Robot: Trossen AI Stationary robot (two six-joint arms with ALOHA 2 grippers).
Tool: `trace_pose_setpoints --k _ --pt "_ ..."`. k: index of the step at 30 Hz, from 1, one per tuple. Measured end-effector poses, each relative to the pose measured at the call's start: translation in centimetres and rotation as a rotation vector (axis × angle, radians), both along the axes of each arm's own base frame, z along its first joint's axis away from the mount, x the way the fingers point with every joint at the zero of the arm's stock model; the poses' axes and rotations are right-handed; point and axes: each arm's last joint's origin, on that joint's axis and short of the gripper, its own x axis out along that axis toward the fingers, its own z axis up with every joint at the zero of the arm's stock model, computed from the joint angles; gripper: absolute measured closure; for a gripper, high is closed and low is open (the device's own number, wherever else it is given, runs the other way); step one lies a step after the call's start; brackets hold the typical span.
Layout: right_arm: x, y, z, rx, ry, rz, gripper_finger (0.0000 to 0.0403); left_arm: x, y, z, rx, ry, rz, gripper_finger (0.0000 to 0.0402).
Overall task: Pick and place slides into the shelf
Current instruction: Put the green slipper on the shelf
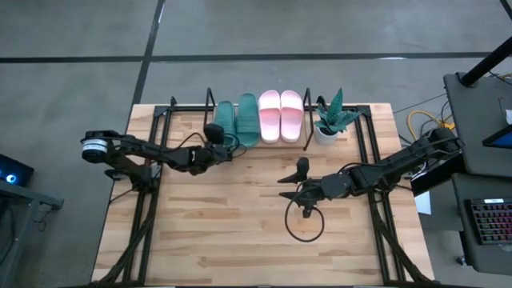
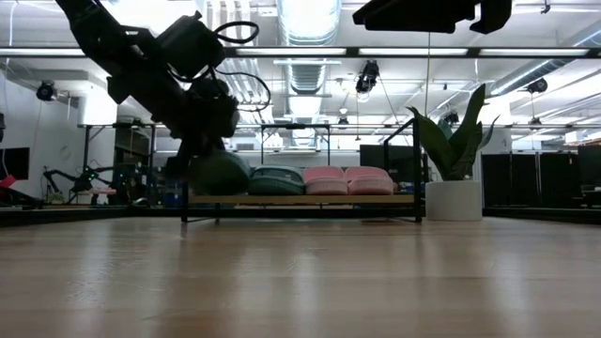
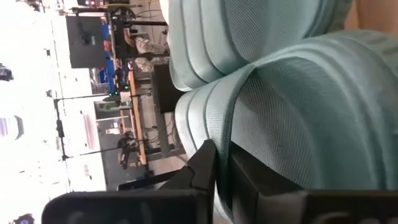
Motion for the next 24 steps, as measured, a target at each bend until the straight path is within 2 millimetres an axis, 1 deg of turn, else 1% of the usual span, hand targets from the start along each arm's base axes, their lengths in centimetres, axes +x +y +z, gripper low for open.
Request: trace_pose_setpoints --k 3,7,11,14,20,22,24 --pt "0.0 0.0 0.0 0.000 0.001 0.000 0.0211 -0.2 0.0 -0.3 0.001 0.046 0.003 0.0398" --pt "0.0 0.0 0.0 0.001 0.000 0.000 0.0211 0.0 0.0 -1.5 0.009 0.122 0.010 0.0398" --pt "0.0 0.0 0.0 0.001 -0.002 0.000 0.0211 0.7 0.1 -2.5 0.028 0.217 -0.002 0.0398" --pt "0.0 0.0 0.0 0.007 -0.003 -0.002 0.0211 1.4 0.2 -2.9 0.033 0.239 0.011 0.0398" --pt "0.0 0.0 0.0 0.006 0.003 -0.002 0.0211 2.2 0.3 -2.2 0.044 0.233 0.006 0.0396" --pt "0.0 0.0 -0.1 0.004 0.008 -0.002 0.0211 2.1 0.3 -1.4 0.036 0.198 -0.005 0.0386" --pt "0.0 0.0 -0.1 0.006 0.011 -0.004 0.0211 1.9 0.3 -0.6 0.024 0.164 -0.021 0.0367"
